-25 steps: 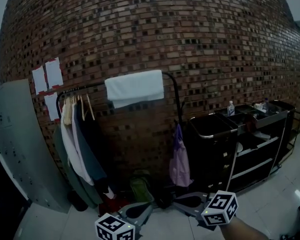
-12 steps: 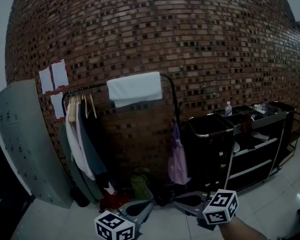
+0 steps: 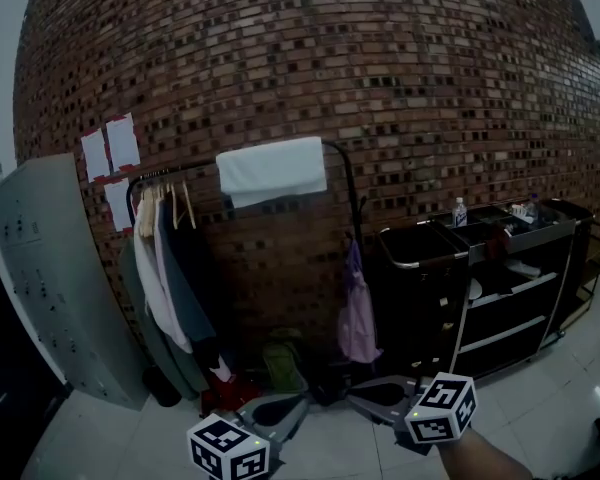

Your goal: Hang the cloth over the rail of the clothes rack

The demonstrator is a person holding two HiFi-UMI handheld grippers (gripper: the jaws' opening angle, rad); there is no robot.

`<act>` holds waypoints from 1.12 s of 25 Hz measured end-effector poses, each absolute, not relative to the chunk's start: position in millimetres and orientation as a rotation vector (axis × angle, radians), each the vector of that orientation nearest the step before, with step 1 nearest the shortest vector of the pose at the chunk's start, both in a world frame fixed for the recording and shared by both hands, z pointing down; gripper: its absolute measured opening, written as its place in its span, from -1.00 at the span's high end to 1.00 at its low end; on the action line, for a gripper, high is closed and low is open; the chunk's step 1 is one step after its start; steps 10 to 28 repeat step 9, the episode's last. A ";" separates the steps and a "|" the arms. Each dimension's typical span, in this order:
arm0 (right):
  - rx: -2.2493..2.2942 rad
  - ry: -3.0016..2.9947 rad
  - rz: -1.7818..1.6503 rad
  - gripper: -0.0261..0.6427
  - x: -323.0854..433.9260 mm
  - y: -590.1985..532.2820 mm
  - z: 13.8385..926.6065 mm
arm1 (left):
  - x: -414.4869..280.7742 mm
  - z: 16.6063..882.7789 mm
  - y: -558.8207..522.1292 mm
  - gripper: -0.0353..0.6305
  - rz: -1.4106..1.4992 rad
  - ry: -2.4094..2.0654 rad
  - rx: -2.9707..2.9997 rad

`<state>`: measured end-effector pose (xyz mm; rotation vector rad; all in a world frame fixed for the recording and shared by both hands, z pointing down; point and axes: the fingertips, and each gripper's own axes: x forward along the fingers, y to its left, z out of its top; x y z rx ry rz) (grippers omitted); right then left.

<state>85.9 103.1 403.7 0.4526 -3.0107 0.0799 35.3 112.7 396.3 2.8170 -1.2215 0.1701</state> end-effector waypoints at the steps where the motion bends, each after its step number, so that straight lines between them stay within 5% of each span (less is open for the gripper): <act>1: 0.454 -3.010 0.080 0.92 86.4 104.0 403.4 | 36.4 396.1 113.9 0.89 0.171 -1.217 2.820; 28: 0.450 -2.997 0.086 0.92 87.4 112.9 395.9 | 42.3 385.8 122.1 0.89 0.182 -1.194 2.822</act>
